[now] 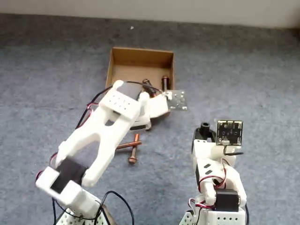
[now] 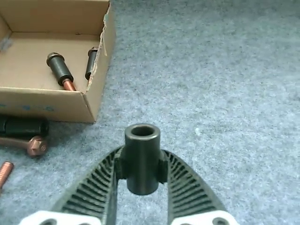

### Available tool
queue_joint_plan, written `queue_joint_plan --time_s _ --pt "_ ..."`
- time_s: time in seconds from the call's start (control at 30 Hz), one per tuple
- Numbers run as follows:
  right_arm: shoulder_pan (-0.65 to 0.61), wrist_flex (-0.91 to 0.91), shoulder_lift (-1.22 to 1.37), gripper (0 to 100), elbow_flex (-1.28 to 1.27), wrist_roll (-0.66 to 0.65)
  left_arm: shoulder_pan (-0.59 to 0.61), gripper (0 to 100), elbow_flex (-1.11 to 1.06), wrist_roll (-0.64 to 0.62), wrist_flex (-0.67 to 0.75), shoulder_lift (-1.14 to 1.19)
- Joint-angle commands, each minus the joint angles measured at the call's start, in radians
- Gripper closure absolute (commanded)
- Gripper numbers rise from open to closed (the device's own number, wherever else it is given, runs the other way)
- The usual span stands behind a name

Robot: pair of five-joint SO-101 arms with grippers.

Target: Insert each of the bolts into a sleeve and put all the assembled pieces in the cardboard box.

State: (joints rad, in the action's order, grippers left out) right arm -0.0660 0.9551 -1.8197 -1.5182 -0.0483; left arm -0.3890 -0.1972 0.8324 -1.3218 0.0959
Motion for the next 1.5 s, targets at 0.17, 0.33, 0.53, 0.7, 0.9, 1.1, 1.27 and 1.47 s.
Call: queue_joint_plan --time_s 0.17,0.33,0.53,0.7,0.9,1.1,1.27,1.47 --pt "0.010 -0.024 -0.016 99.2 0.010 -0.015 -0.007 88 0.220 0.023 -0.046 0.237" --pt "0.010 -0.024 -0.016 99.2 0.010 -0.015 -0.012 88 0.249 0.023 -0.041 0.297" --pt "0.010 -0.024 -0.016 99.2 0.010 -0.017 -0.010 88 0.260 0.021 -0.040 0.358" --pt "0.010 -0.024 -0.016 99.2 0.010 -0.017 -0.005 88 0.260 0.018 0.015 0.424" --pt "0.010 -0.024 -0.016 99.2 0.010 -0.017 -0.007 89 0.260 0.018 0.038 0.433" --pt "0.010 -0.024 -0.016 99.2 0.010 -0.017 -0.012 99 0.260 0.018 0.031 0.432" --pt "0.010 -0.024 -0.016 99.2 0.010 -0.017 -0.012 99 0.252 0.015 0.021 0.409" --pt "0.010 -0.024 -0.016 99.2 0.008 -0.017 -0.012 99 0.249 -0.083 -0.025 0.231"
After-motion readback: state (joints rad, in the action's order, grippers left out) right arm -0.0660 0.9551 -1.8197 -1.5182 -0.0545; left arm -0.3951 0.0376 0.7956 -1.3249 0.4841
